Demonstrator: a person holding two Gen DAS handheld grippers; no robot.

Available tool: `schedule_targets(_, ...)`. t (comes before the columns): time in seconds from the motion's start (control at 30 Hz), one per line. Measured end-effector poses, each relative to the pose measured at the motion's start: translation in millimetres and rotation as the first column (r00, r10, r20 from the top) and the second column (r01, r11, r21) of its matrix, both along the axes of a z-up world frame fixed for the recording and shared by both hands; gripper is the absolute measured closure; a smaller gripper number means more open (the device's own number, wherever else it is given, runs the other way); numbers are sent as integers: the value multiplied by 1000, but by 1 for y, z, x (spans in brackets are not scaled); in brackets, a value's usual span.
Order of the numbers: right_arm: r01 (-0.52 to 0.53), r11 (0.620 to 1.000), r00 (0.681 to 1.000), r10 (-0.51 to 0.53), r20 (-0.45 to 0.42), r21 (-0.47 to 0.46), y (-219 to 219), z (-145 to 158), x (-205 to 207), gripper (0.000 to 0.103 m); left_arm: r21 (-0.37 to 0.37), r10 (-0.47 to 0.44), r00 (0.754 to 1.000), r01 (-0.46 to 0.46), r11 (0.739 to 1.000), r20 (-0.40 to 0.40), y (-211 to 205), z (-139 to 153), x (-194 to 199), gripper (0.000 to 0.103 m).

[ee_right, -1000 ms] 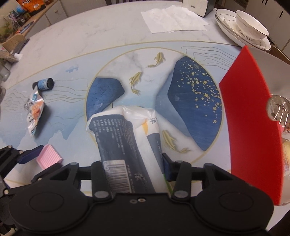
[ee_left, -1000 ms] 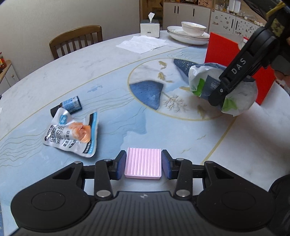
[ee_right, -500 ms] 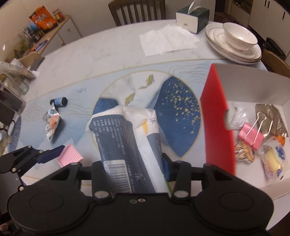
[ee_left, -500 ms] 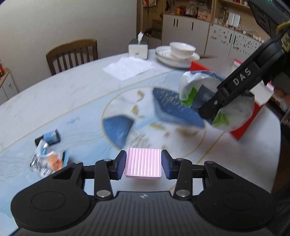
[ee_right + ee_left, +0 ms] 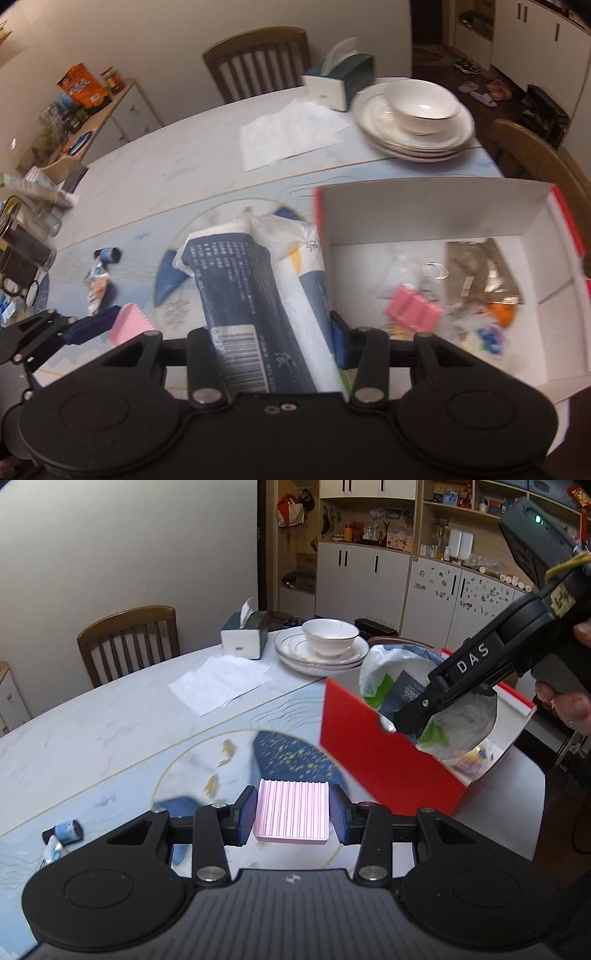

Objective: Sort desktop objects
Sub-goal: 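Carry the pink sponge and white-and-navy bag with both tools into the box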

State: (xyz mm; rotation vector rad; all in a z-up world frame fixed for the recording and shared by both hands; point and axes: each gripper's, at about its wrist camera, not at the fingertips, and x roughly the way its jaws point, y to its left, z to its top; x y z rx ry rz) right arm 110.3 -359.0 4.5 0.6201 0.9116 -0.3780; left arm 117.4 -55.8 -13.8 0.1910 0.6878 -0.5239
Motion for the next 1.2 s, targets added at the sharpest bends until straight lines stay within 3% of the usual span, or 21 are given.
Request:
schedule_targets(0.43, 85, 996, 996, -85, -25, 10, -66, -22, -60, 60, -19, -45, 999, 45, 999, 10, -77, 11, 11, 63)
schedule_targets(0.9, 139, 990, 990, -138, -34, 17, -110, -38, -95, 60, 12, -113, 993, 113, 994, 18, -136, 14, 23, 63)
schedule_targets(1.2, 177, 984, 983, -176, -55, 13, -134, -48, -113, 60, 42, -204, 979, 204, 978, 9, -186, 9, 38, 63)
